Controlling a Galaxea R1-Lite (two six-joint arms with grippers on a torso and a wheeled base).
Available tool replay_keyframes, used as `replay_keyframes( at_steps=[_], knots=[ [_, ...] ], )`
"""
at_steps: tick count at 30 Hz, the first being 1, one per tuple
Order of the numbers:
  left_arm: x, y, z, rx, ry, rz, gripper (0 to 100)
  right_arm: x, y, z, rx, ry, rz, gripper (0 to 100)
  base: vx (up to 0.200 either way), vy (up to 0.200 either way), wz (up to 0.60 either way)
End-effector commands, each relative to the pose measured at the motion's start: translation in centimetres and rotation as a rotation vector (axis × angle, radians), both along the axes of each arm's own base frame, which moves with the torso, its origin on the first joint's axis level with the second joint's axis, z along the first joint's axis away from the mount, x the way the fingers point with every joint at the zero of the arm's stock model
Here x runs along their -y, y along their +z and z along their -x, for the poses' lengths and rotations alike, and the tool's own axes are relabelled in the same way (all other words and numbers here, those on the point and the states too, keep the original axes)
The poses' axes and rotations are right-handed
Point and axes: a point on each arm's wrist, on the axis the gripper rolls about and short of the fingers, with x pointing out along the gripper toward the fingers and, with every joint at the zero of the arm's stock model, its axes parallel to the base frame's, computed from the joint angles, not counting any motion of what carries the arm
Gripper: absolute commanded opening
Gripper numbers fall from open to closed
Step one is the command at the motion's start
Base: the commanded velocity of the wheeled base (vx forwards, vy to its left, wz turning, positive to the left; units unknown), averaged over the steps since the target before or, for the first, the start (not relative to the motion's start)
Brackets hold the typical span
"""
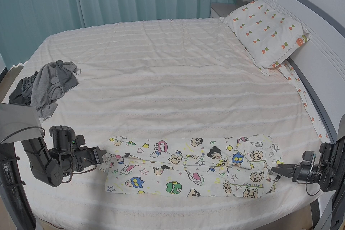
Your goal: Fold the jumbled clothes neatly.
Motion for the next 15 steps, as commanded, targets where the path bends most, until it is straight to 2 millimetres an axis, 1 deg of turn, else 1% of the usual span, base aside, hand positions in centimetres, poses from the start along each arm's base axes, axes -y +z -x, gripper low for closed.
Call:
replay_keyframes(
  at_steps=[1,6,11,15],
  knots=[
    [-0.2,-0.2,0.0,-0.005,0.003,-0.005,0,0.0,0.0,-0.1,0.010,0.000,0.003,100,0.000,0.000,0.00],
    [-0.2,-0.9,0.3,-0.033,-0.002,-0.014,0,0.0,0.0,-0.1,0.010,0.000,0.003,100,0.000,0.000,0.00],
    [-0.2,-2.7,0.6,-0.096,-0.009,-0.032,0,0.0,0.0,0.0,0.008,0.000,0.003,100,0.000,0.000,0.00],
    [-0.2,-3.2,0.7,-0.112,-0.008,-0.033,0,0.0,0.0,0.0,0.007,0.003,0.001,100,0.000,0.000,0.00]
  ],
)
